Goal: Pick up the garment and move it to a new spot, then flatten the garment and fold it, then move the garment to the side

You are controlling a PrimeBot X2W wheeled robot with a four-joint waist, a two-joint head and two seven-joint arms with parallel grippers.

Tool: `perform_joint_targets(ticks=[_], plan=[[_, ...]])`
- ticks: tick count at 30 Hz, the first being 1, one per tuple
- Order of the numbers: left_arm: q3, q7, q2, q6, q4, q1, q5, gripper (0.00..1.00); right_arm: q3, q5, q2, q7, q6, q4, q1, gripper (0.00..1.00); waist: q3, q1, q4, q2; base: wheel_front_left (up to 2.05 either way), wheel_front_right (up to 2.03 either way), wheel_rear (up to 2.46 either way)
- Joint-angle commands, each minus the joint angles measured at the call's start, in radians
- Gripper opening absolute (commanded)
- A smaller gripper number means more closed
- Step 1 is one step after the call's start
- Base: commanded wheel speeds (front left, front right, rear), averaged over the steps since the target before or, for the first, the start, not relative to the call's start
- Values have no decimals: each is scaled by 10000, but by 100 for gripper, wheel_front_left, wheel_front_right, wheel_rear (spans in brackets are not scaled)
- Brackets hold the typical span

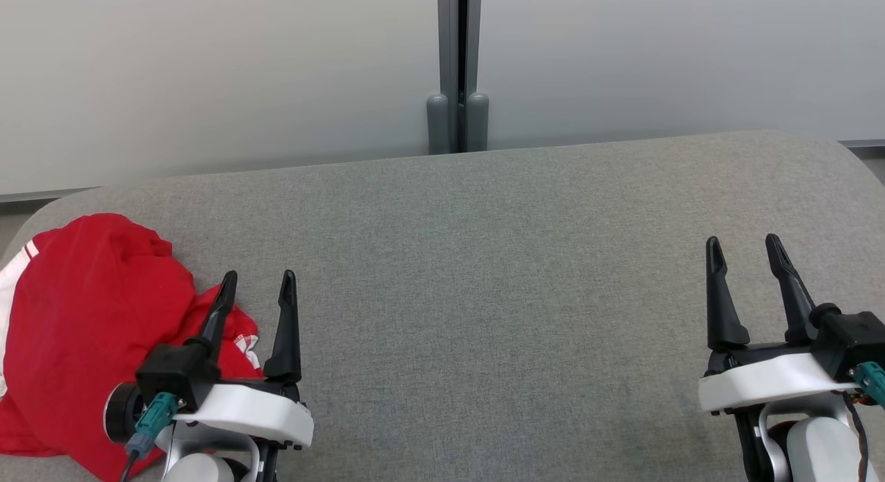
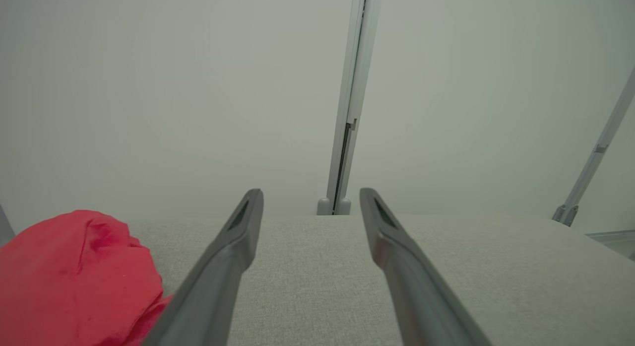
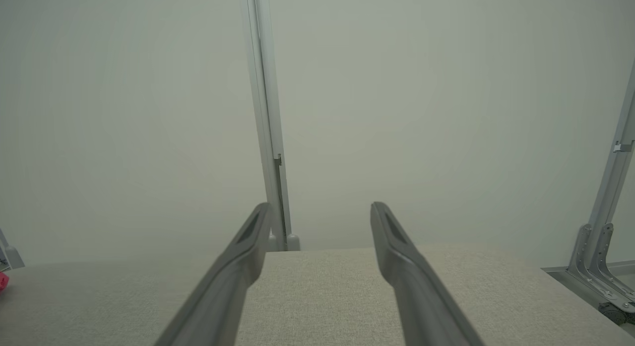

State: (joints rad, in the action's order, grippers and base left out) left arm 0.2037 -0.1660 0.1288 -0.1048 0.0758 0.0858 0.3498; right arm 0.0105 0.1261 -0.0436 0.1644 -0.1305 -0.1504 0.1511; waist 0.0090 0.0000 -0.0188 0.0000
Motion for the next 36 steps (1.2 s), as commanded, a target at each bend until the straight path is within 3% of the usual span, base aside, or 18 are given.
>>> perform_joint_targets(ticks=[1, 12, 17, 21, 25, 36], plan=[[121, -92, 144, -149, -23, 201, -238, 100, 17, -320, -64, 110, -3, 59, 183, 100, 4, 0, 16, 0, 0, 0, 0], [496, -343, 218, -591, 442, 260, -778, 100, 43, -1245, -71, 366, -3, -113, 180, 100, 24, 0, 56, 0, 0, 0, 0], [530, -454, 177, -806, 390, 265, -1118, 100, -65, -746, -73, 471, -2, -314, 179, 100, 41, 0, 57, 0, 0, 0, 0], [116, -538, -146, -638, 390, 113, -660, 100, -135, -584, -76, 559, -2, -479, 191, 100, 38, 0, 70, 0, 0, 0, 0], [-473, -645, -497, -88, 759, -76, -352, 100, -148, 278, -81, 669, -3, -747, 195, 100, 18, 0, 80, 0, 0, 0, 0], [-693, -824, -720, 535, 1636, -5, -1190, 100, -129, 194, -86, 865, -4, -1418, 354, 100, -15, 0, 67, 0, 0, 0, 0]])
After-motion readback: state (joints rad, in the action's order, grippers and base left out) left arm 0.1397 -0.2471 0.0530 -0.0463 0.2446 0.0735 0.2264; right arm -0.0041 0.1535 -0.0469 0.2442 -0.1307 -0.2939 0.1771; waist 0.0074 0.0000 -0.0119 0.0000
